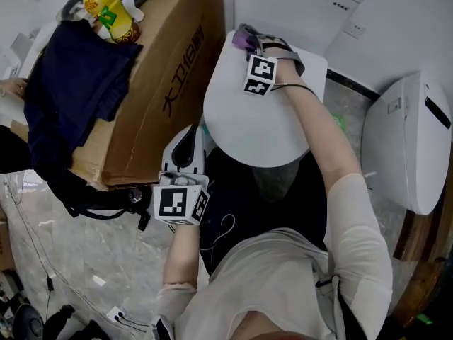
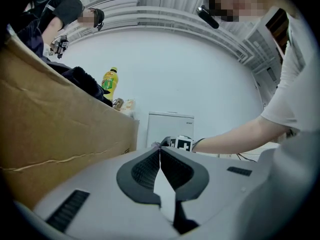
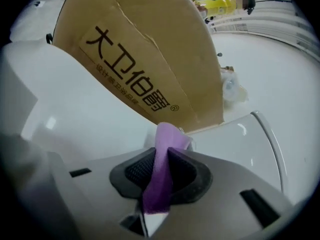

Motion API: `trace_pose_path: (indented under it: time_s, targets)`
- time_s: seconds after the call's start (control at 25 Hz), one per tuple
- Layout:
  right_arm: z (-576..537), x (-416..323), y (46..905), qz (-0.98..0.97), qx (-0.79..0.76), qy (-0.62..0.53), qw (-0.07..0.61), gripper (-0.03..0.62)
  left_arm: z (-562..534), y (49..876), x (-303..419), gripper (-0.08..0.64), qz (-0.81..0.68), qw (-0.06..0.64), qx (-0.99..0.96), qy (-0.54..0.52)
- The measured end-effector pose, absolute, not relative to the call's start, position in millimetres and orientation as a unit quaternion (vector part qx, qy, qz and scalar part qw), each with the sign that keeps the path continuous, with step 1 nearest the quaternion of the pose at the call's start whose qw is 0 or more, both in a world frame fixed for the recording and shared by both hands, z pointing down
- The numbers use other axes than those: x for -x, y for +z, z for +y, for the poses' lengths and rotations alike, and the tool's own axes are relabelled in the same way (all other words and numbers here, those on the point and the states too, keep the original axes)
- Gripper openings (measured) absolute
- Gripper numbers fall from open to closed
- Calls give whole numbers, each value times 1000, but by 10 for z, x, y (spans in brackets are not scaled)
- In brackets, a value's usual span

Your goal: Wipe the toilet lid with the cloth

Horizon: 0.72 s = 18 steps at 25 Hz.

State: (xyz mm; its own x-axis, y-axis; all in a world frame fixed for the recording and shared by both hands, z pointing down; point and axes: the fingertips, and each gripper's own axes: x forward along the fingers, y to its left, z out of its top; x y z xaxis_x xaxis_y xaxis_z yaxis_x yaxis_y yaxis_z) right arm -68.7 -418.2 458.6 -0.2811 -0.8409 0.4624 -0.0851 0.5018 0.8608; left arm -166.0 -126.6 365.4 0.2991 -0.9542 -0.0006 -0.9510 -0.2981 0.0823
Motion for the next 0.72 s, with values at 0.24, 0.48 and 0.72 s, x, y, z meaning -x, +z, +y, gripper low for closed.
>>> trace_pose_path:
  time_s: [0.24, 0.48, 0.72]
  targets:
    - [-4408, 786, 4783, -686, -318, -389, 526, 80, -1163, 3688, 1649, 15, -588, 46, -807, -30]
    - [-4612, 905, 4891, -644, -289, -392, 591, 80, -1108, 3717, 1774, 15, -603, 49, -796, -30]
    - [-4595, 978, 4931, -658, -293, -364, 590, 78, -1099, 3758, 1820, 15, -607, 49, -792, -28]
